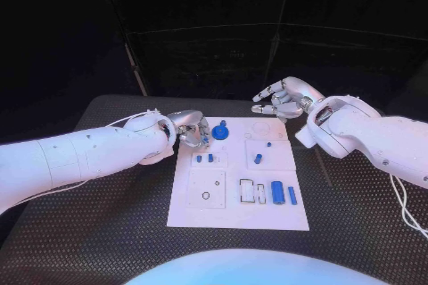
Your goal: Assemble the parts on the task board
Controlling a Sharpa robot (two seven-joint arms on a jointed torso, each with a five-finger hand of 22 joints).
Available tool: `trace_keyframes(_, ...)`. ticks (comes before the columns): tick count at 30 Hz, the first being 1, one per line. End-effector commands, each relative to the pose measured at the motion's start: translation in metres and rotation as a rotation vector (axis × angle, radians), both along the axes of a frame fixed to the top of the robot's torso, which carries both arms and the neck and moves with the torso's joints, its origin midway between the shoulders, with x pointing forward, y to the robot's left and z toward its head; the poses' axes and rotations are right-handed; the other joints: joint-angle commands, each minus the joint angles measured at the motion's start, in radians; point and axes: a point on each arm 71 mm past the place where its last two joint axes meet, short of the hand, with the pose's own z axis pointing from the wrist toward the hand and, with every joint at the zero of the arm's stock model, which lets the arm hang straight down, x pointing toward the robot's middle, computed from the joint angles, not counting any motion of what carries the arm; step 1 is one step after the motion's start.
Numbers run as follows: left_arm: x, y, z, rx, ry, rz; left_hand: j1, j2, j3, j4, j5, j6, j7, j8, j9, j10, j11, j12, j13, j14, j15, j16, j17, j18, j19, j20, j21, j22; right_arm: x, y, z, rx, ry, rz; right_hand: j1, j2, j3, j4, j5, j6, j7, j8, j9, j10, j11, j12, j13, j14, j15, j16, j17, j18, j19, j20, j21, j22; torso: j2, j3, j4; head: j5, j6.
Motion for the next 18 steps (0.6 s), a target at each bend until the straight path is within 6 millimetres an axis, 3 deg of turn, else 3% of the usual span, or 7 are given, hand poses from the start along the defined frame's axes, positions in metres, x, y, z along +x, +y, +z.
trace_keyframes(1, -0.0001, -0.0016, -0.0016, 0.005, 0.02, -0.005, -0.001, -0.007, 0.007, 0.0, 0.002, 0.009, 0.0, -0.005, 0.001, 0.007, -0.001, -0.005, 0.001, 0.007, 0.0, 0.001, 0.001, -0.011, 0.006, 0.001, 0.002, 0.0, -0.0005, 0.0009, 0.0018, 0.006, -0.008, 0.008, -0.002, 0.011, -0.003, 0.001, 0.004, 0.006, -0.001, 0.002, 0.0, 0.0, -0.005, -0.001, 0.0, 0.068, -0.008, -0.004, 0.105, 0.013, -0.005, 0.0, -0.006, -0.001, -0.001, 0.0005, 0.0003, 0.001, -0.001)
trace_keyframes(18, -0.0003, -0.009, -0.0079, 0.01, 0.037, -0.019, -0.002, -0.007, 0.007, 0.001, 0.001, 0.01, -0.001, -0.006, 0.001, 0.008, -0.002, -0.005, 0.001, 0.008, 0.0, 0.002, 0.006, -0.011, 0.006, 0.001, 0.002, 0.0, -0.0005, 0.0016, 0.0018, 0.006, -0.008, 0.01, -0.002, 0.011, -0.003, 0.001, 0.004, 0.006, -0.001, 0.002, 0.0, 0.0, -0.005, -0.001, 0.0, 0.068, -0.008, -0.004, 0.105, 0.013, -0.005, 0.0, -0.006, -0.001, 0.0, -0.0003, 0.0008, -0.001, -0.002)
